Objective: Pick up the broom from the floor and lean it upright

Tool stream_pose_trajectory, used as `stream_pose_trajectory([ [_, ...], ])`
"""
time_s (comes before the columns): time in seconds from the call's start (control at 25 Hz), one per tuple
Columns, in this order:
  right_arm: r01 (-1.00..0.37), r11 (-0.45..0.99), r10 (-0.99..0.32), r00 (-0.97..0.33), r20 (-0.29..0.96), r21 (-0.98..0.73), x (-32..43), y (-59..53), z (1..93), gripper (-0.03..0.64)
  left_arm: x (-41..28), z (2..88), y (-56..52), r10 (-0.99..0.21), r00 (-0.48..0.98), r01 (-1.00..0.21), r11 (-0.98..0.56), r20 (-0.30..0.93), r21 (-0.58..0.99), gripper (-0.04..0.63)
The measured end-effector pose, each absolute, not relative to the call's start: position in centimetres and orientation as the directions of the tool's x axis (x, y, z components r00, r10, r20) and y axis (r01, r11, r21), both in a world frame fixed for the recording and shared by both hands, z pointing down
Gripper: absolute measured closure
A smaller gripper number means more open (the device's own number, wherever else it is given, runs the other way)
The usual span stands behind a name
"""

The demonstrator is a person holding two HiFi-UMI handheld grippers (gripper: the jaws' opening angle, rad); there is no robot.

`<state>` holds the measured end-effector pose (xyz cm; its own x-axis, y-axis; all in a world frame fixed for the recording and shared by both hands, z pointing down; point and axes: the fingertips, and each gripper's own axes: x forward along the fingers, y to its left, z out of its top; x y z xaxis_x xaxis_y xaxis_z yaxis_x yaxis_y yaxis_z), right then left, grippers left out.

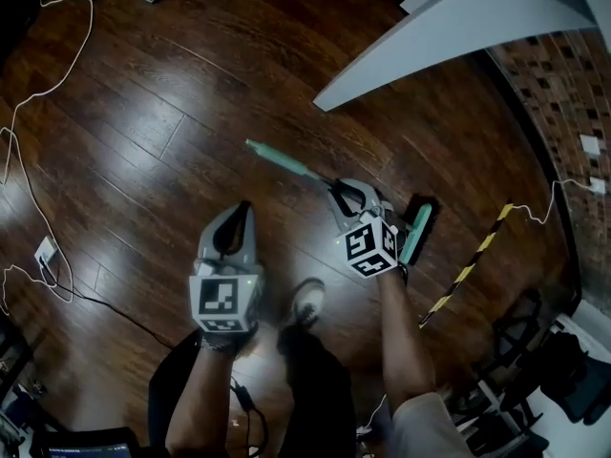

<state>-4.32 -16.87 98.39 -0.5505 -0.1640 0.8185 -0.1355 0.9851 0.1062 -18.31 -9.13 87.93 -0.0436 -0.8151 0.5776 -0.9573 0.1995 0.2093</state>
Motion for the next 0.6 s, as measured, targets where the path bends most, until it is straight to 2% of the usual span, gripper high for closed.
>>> stream_pose_trajectory([
  [0.32,-0.308,0.941,-0.288,-0.512,0.809,0.14,2.9,-20.6,88.4,0.528,-16.3,75.4,-14.2,-0.833,0.084,-0.974,0.045,0.546,0.22,0.591],
  [0.6,-0.444,0.886,-0.383,-0.532,0.755,0.136,6.3,-25.3,83.4,0.531,-14.4,70.4,-17.7,-0.838,0.126,-0.979,-0.019,0.531,0.202,0.591],
])
